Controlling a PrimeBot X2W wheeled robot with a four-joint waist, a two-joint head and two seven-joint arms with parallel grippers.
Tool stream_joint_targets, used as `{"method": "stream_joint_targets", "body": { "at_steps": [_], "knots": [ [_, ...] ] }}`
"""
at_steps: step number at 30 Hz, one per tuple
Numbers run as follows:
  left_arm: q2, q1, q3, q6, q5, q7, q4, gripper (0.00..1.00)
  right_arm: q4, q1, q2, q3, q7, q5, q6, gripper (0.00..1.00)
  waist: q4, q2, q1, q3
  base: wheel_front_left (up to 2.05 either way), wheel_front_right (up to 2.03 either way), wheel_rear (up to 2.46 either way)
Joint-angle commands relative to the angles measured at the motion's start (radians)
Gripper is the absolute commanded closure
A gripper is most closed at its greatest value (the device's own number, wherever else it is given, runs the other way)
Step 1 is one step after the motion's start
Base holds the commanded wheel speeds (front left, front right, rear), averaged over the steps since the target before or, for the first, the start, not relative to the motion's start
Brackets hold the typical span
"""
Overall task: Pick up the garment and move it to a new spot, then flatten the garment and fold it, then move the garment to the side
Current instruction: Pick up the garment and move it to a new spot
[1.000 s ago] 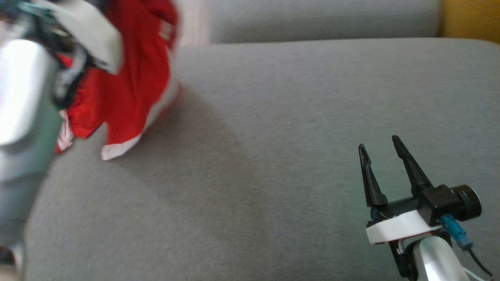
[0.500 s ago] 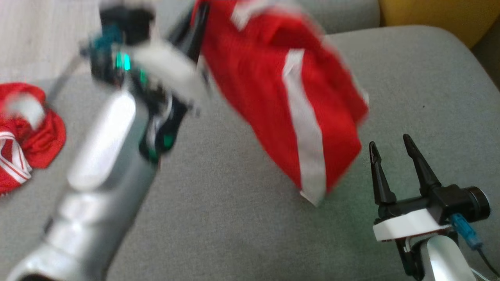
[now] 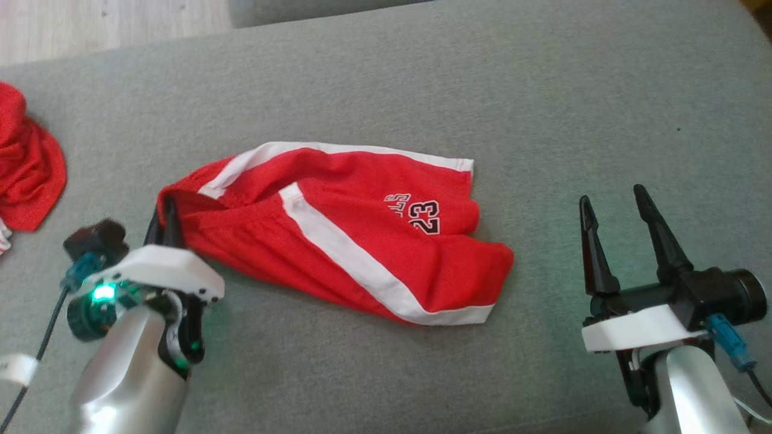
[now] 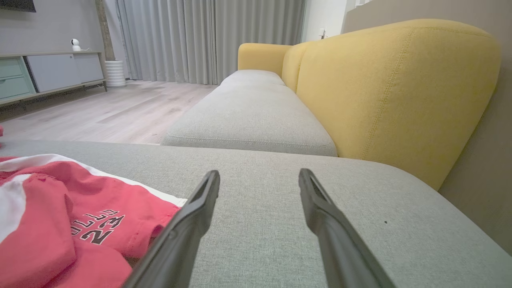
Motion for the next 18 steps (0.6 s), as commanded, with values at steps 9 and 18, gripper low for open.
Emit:
{"method": "stream_joint_targets", "body": {
  "at_steps": [9,18],
  "knots": [
    [0.001,0.016,0.057,-0.042,-0.022,-0.120,0.078,0.00,-0.021,-0.036,-0.004,0.026,-0.012,-0.024,0.008,0.00,0.047,0.0000,-0.0002,0.008,0.00,0.00,0.00],
    [-0.018,0.059,0.030,-0.096,0.042,-0.183,0.032,0.00,0.009,-0.018,-0.004,0.016,-0.012,-0.030,0.008,0.00,0.081,0.0000,-0.0002,-0.072,0.00,0.00,0.00]
  ]
}}
